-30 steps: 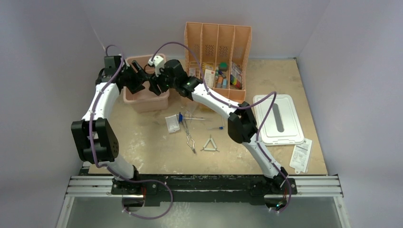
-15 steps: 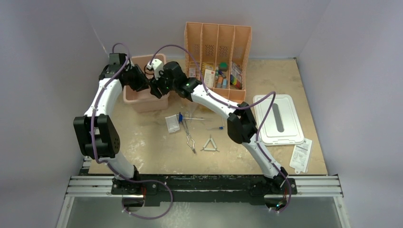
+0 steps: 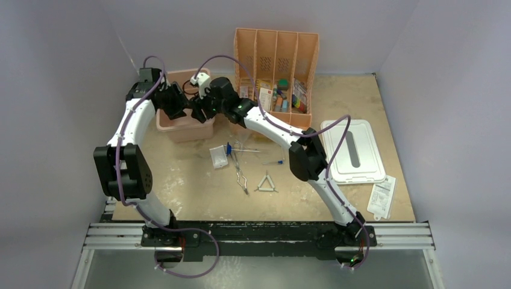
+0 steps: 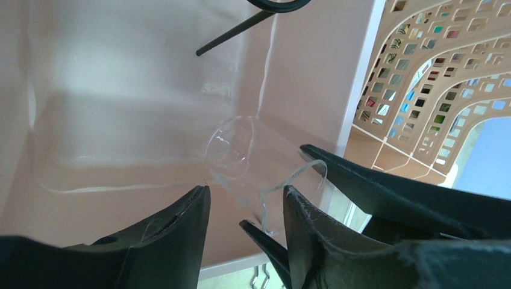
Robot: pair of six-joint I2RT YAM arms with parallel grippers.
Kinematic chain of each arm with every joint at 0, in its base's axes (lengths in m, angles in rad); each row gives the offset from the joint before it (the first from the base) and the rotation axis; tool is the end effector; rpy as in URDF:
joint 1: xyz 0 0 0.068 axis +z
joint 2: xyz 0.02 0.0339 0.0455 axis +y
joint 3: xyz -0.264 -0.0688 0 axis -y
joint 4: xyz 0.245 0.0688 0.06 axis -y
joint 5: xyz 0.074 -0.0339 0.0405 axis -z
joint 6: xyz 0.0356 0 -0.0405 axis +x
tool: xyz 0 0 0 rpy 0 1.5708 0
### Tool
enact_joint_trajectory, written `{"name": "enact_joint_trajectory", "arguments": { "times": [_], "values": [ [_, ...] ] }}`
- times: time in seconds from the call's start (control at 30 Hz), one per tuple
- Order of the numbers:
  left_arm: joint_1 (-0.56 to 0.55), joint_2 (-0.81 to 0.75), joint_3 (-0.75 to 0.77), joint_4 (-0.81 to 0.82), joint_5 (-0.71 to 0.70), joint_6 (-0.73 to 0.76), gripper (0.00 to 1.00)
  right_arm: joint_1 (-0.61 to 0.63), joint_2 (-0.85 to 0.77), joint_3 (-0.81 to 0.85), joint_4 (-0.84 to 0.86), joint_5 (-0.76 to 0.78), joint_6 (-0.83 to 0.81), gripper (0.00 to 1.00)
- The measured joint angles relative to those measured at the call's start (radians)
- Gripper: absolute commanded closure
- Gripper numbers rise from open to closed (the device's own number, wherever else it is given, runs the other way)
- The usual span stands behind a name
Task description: Organize the chemistry lab equipment
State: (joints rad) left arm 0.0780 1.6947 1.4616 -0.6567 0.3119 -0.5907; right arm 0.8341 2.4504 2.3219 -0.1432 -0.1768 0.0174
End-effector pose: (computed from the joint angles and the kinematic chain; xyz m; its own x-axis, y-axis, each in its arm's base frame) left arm 0.3725 0.0182 0.2934 -0.7093 -0.5871 -0.3901 -0.3330 0.7669 -0.5487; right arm 0.3844 0.4332 0.2806 -0.1949 -0.1894 -0.9623 -0.8397 0.5393 0.0640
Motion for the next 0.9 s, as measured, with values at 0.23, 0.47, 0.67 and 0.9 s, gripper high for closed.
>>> {"name": "enact_joint_trajectory", "arguments": {
  "times": [0.23, 0.47, 0.67, 0.9],
  "values": [
    [0.014, -0.001, -0.023, 0.009, 0.055, 0.008, 0.65, -0.023, -0.011, -0.052, 0.053, -0.035, 0.034, 0.44],
    [0.014, 0.0, -0.026, 0.011, 0.076, 0.008, 0.69, -0.023, -0.012, -0.055, 0.058, -0.051, 0.032, 0.43],
    [0.013, 0.023, -0.013, 0.011, 0.083, -0.006, 0.79, -0.021, -0.012, -0.055, 0.055, -0.05, -0.003, 0.42],
    [0.011, 0.04, -0.01, 0.008, 0.101, -0.029, 1.0, -0.01, -0.012, -0.055, 0.043, -0.042, -0.075, 0.41]
  ]
}}
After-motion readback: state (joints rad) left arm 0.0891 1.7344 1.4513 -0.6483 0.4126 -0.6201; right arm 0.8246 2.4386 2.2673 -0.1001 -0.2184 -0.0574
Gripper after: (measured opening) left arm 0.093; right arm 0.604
